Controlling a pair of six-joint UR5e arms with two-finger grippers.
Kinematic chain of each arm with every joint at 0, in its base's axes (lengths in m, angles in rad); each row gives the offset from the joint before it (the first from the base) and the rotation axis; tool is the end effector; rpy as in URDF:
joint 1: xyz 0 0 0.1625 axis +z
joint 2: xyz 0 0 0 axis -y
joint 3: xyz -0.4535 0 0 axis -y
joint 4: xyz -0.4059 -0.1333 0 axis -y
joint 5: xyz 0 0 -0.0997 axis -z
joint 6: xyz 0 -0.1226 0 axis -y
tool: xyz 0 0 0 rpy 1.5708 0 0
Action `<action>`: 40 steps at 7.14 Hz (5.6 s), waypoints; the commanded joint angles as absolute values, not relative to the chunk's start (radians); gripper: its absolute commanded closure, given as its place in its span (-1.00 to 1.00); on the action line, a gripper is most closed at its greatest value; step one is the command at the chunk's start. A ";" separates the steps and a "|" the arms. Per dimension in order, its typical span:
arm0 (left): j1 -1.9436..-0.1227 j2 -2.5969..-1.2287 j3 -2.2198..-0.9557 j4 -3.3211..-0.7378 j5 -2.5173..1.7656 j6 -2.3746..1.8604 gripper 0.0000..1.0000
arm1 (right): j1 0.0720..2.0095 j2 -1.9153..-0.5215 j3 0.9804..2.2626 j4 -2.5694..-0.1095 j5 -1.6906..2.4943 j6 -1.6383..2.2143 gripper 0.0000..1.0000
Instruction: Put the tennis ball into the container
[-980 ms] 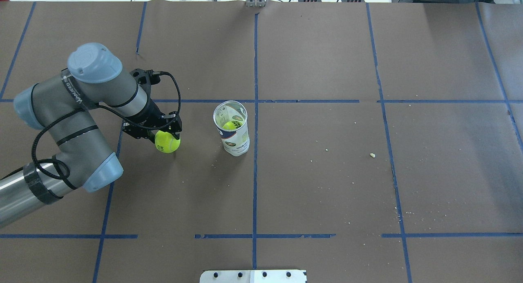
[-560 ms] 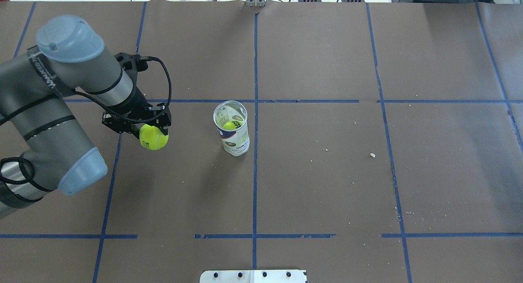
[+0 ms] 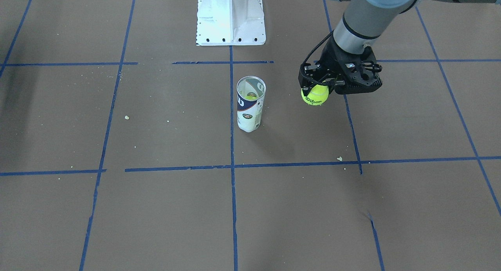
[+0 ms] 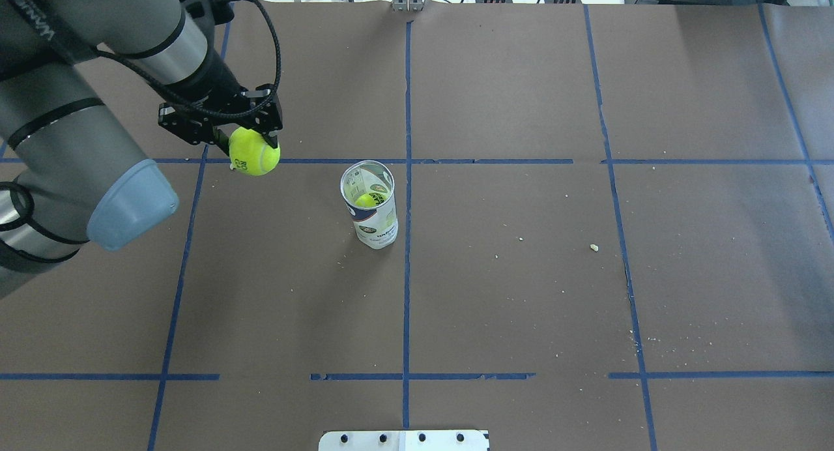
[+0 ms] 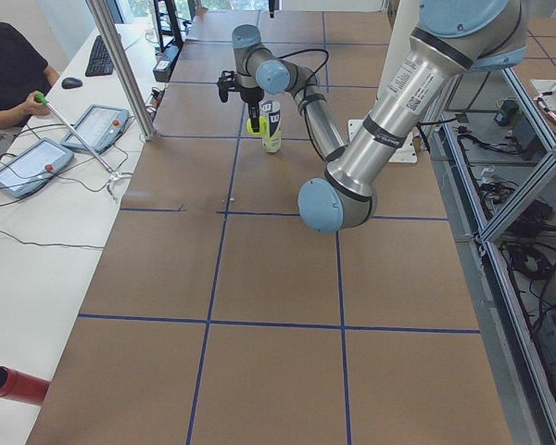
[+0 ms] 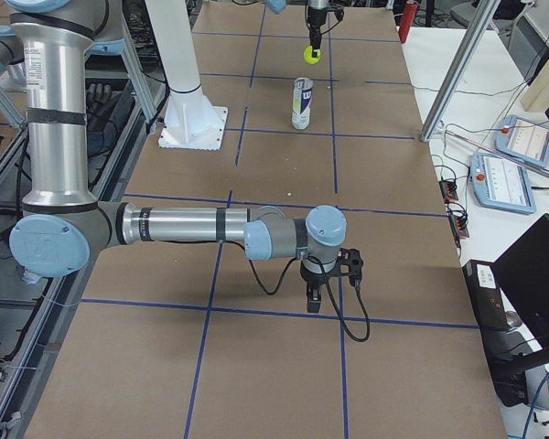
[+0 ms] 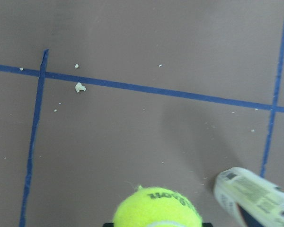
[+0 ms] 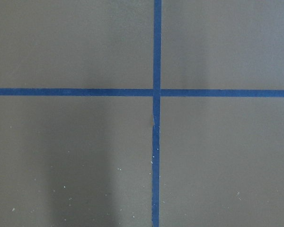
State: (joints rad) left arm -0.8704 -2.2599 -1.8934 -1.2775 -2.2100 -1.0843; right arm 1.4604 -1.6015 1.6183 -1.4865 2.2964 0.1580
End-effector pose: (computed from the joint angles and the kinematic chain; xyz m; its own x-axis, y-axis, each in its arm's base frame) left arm 0.3687 -0.5308 0.1769 0.5975 -0.1266 -0.7918 0.0919 0.9918 -0.0893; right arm -0.0035 -0.5030 0.6902 0.7442 0.0085 0.6679 -0.0076 1.0000 -0.0042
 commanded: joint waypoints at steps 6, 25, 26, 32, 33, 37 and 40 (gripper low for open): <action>-0.767 -2.453 -1.729 -1.351 -2.221 -1.209 1.00 | 1.460 -1.601 1.618 -1.486 2.296 0.158 -1.00; -1.185 -2.064 -1.904 -1.351 -2.438 -0.836 -1.00 | 1.460 -1.601 1.618 -1.486 2.296 0.158 -1.00; -1.236 -1.972 -1.888 -1.348 -2.430 -0.608 -1.00 | 1.460 -1.601 1.618 -1.486 2.296 0.158 -1.00; -1.437 -1.481 -1.767 -1.639 -2.349 -0.040 -1.00 | 1.460 -1.601 1.618 -1.486 2.296 0.158 -1.00; -1.466 -1.433 -1.725 -1.740 -2.349 -0.040 -1.00 | 1.460 -1.601 1.618 -1.486 2.296 0.158 -1.00; -1.569 -1.436 -1.655 -1.733 -2.330 -0.044 -1.00 | 1.460 -1.601 1.618 -1.486 2.296 0.158 -1.00; -1.601 -1.443 -1.663 -1.658 -2.335 -0.051 -1.00 | 1.460 -1.601 1.618 -1.486 2.296 0.158 -1.00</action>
